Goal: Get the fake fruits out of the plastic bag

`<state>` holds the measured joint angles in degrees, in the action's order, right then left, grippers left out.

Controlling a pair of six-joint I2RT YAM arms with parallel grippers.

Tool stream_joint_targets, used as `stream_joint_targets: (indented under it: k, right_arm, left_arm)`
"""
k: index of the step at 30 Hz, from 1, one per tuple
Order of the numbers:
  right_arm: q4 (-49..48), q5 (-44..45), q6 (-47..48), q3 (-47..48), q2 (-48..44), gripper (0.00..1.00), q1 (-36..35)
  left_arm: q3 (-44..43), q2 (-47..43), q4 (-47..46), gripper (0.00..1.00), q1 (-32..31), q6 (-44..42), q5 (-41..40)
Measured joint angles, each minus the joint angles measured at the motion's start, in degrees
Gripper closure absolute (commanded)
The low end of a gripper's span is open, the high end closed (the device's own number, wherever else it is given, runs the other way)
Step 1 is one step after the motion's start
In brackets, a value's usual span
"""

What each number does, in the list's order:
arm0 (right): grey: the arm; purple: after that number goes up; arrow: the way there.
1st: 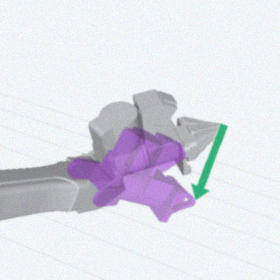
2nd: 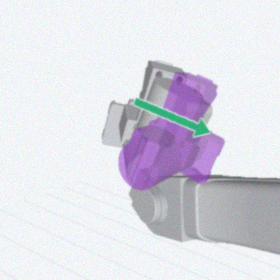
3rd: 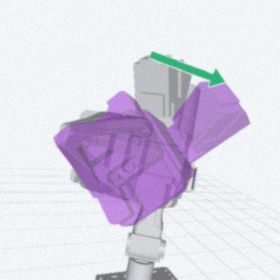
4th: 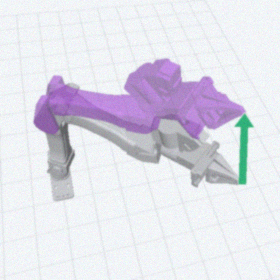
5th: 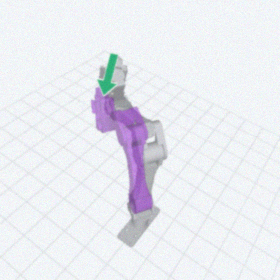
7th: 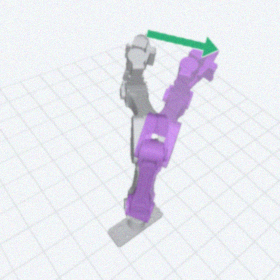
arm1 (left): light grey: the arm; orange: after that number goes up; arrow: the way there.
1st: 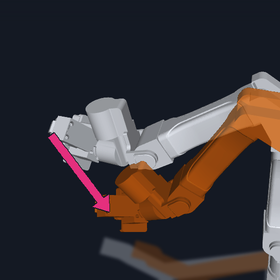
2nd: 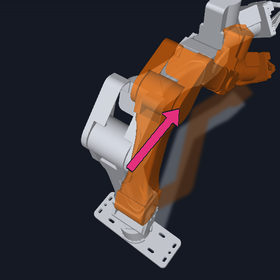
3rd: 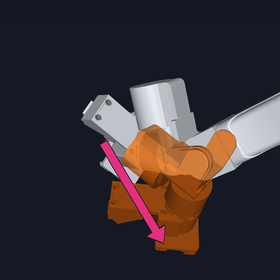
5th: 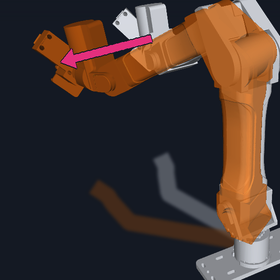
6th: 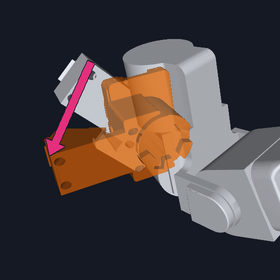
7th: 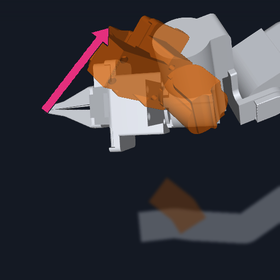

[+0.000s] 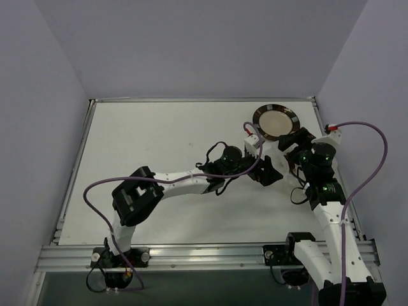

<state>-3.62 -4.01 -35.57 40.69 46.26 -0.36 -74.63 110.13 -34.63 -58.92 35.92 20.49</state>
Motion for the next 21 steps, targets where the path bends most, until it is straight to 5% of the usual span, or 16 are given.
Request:
stream_joint_targets:
  k: [9,10,14,17,21]
  right_arm:
    - [6.88,-0.26,0.26,3.65,-3.87,0.25,1.29]
    - [7.72,-0.26,0.52,4.50,-4.55,0.25,1.46]
    - [10.69,-0.26,1.38,7.32,-7.06,0.15,1.46]
    - [14.29,-0.22,2.25,7.69,-9.86,0.07,1.46]
    - [21.70,1.09,3.48,7.69,-14.84,0.09,1.46]
  left_arm:
    - [-15.30,13.00,2.80,0.02,0.00,-0.44,0.15]
    - [-16.20,13.92,3.28,0.29,0.00,-0.52,0.02]
    - [-18.93,16.31,6.03,0.97,0.33,-0.96,-2.05]
    - [-15.50,14.78,5.09,0.98,1.27,-0.74,-4.22]
    - [-0.31,6.25,3.54,0.98,4.17,0.83,-7.39]
